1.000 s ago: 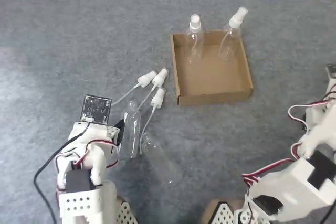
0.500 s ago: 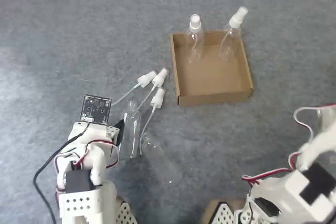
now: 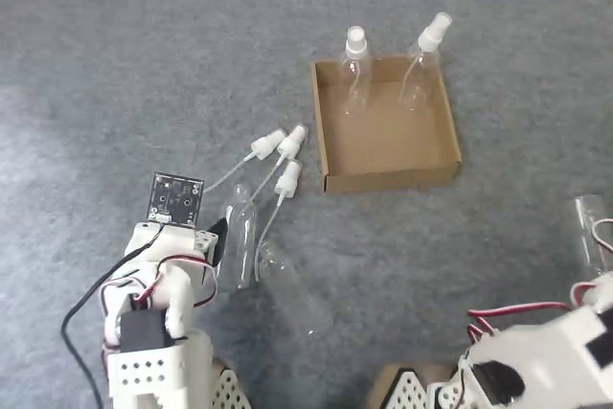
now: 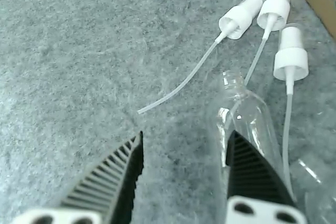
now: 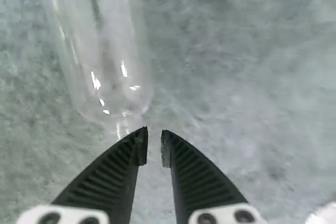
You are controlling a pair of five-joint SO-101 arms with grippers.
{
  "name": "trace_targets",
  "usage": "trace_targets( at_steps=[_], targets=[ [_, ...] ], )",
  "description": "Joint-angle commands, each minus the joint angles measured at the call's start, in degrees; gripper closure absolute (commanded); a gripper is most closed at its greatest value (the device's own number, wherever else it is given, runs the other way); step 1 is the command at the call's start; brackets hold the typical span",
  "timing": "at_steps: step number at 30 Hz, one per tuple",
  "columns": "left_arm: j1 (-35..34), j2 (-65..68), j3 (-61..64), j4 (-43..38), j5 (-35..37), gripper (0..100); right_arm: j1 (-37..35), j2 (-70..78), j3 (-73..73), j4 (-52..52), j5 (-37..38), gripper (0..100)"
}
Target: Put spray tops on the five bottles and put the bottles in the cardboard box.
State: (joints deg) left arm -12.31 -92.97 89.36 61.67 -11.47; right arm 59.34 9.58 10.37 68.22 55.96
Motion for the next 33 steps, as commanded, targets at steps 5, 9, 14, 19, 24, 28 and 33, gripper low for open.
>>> trace_targets(
  at_steps=[5,9,14,19,24,28,33],
  targets=[
    [-0.26,-0.62,-0.04,-1.76,-0.44,76,-2.51,5.85,-2.55,-1.01,0.62,99.3],
    [-0.26,-0.62,0.04,-1.85,-0.44,76,-4.97,5.93,-0.97,-0.92,0.53,99.3],
    [-0.26,-0.62,0.04,-1.85,-0.44,76,-9.71,2.33,3.34,-0.92,0.18,99.2],
    [-0.26,-0.62,0.04,-1.85,-0.44,76,-14.99,-3.12,9.41,-1.27,0.09,99.2],
    [-0.26,-0.62,0.04,-1.85,-0.44,76,-19.47,-9.98,14.15,-1.10,0.00,99.2],
    [-0.26,-0.62,0.04,-1.85,-0.44,76,-23.34,-16.40,16.62,-1.27,0.00,99.2],
    [-0.26,-0.62,0.04,-1.85,-0.44,76,-28.26,-24.57,18.02,-1.27,0.62,99.2]
  ],
)
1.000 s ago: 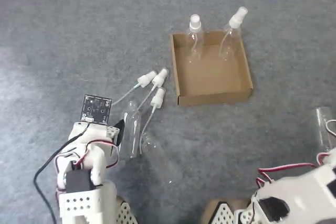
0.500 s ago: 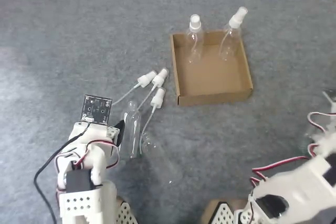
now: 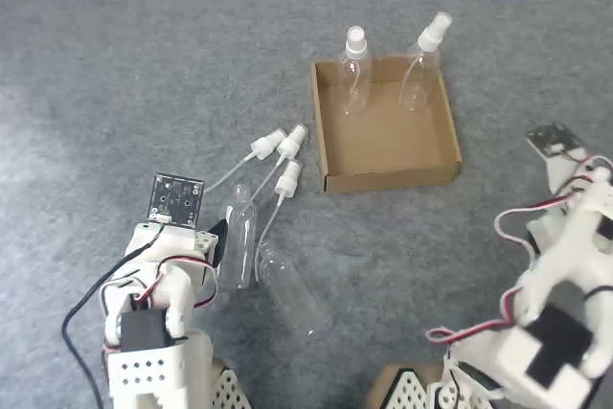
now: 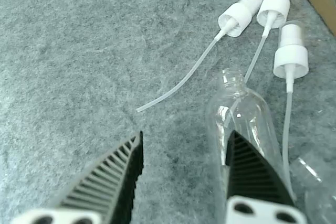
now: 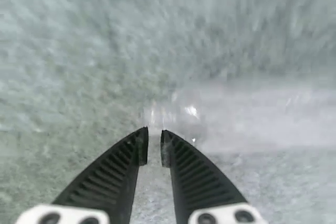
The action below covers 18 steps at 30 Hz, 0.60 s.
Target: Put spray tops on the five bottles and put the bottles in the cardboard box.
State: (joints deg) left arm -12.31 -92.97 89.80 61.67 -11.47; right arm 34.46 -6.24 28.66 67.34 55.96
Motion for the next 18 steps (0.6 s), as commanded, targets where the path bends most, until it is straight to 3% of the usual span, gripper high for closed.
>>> trace_targets(
  at_steps=[1,4,6,12,18],
  targets=[
    [-0.26,-0.62,-0.40,-1.85,-0.44,76,-3.65,-10.59,-0.53,-0.48,0.88,99.2],
    [-0.26,-0.62,-0.40,-1.85,-0.44,76,-4.00,-15.25,-2.81,1.10,7.21,99.2],
    [-0.26,-0.62,-0.40,-1.85,-0.44,76,-3.03,-16.66,-4.31,3.30,15.82,99.0],
    [-0.26,-0.62,-0.40,-1.85,-0.44,76,4.53,-15.43,-8.26,7.69,36.22,87.3],
    [-0.26,-0.62,-0.40,-1.85,-0.44,76,16.84,-14.64,-6.07,7.60,66.11,82.5]
  ],
)
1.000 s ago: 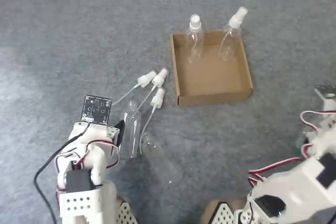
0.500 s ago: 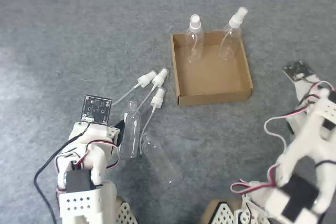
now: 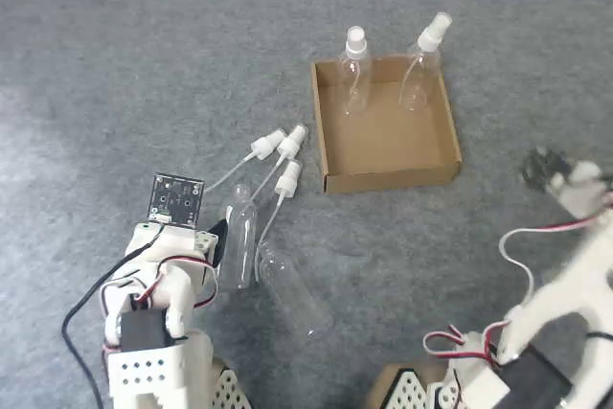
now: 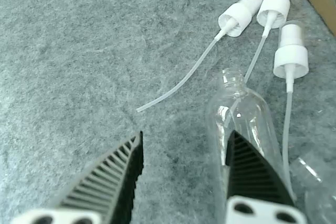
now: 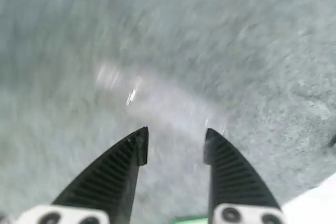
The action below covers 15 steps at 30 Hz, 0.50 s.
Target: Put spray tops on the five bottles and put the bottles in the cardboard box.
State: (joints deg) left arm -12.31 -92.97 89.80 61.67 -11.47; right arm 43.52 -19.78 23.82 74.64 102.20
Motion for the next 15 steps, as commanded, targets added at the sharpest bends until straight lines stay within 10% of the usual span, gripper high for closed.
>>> trace_targets(
  at_steps=[1,15],
  targets=[
    [-0.26,-0.62,-0.40,-1.85,-0.44,76,9.36,-1.10,-0.44,-0.13,22.95,81.1],
    [-0.26,-0.62,-0.31,-1.85,-0.44,76,3.21,-0.31,8.88,-11.38,26.37,76.8]
  ],
)
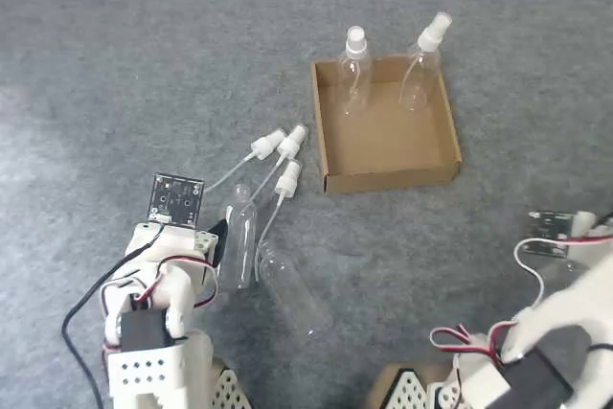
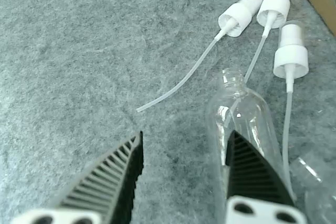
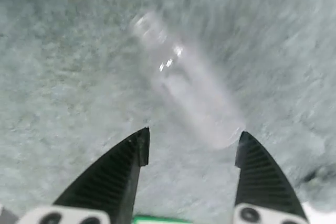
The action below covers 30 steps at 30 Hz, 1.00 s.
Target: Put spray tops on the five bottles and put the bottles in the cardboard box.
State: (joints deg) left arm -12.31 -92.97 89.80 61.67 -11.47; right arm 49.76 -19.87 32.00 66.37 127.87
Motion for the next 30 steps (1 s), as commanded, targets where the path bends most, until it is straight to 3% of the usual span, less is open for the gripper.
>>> trace_targets(
  at_steps=[1,8,18,24,30],
  targets=[
    [-0.26,-0.62,-0.31,-1.85,-0.44,76,-3.56,0.57,0.88,-3.82,0.62,77.0],
    [-0.26,-0.62,-0.31,-1.85,-0.44,76,-4.18,10.42,0.79,-12.09,0.53,77.1],
    [-0.35,-0.62,1.01,-3.96,-0.44,76,-4.09,17.54,0.88,-12.97,-2.02,78.5],
    [-0.35,-0.62,1.01,-3.96,-0.44,76,-5.23,20.00,0.88,-12.88,-20.92,99.8],
    [-0.35,-0.62,1.10,-3.96,-0.44,76,-9.10,19.74,-1.05,-12.62,-51.78,99.5]
  ],
)
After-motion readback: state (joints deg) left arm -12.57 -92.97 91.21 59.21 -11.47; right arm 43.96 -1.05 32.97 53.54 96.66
